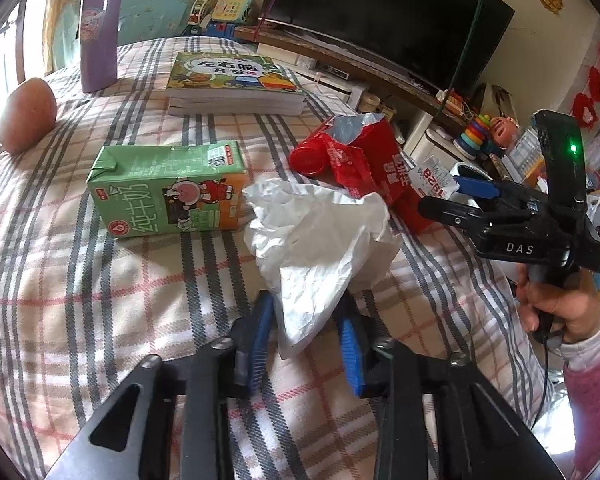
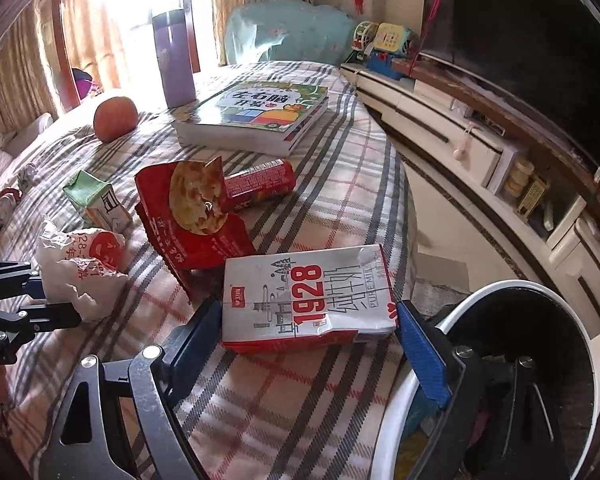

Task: Collect trash
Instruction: 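Grasp the white tissue with the left tool while the right tool grasps the red-and-white milk carton, then carry the tissue and milk carton over the bin with both tools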

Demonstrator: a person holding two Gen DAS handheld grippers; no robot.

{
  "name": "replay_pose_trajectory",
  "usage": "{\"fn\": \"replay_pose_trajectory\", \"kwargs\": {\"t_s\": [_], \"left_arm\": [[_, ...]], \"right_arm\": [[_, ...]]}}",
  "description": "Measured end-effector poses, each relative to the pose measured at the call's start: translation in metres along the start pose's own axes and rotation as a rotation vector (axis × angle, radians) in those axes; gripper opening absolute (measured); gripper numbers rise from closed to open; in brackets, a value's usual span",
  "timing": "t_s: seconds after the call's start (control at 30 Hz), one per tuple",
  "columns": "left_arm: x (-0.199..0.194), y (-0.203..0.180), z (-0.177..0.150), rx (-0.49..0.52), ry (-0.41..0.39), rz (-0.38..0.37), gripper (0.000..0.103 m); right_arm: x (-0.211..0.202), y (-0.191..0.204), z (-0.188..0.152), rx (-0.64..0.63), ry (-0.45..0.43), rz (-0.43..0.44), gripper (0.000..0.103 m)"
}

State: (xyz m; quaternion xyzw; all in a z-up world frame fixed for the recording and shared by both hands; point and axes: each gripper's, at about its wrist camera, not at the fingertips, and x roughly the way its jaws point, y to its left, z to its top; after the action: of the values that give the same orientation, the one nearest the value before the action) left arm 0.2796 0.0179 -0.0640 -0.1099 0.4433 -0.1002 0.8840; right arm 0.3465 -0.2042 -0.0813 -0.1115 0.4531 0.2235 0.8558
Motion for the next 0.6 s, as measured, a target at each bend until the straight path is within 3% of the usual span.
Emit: {"fn": "replay_pose_trajectory", "kwargs": {"t_s": [0.2, 0.6], "left_arm": [[-0.01, -0.008, -0.002, 0.02, -0.022, -0.009, 0.02], [-0.021, -0.028, -0.009, 0.049, -0.014, -0.075, 0.02]], "right_arm": [[-0.022, 0.0, -0.009, 0.065, -0.043, 0.007, 0.088], [-0.081, 0.009, -0.043, 0.21, -0.158, 0.017, 0.088]]}}
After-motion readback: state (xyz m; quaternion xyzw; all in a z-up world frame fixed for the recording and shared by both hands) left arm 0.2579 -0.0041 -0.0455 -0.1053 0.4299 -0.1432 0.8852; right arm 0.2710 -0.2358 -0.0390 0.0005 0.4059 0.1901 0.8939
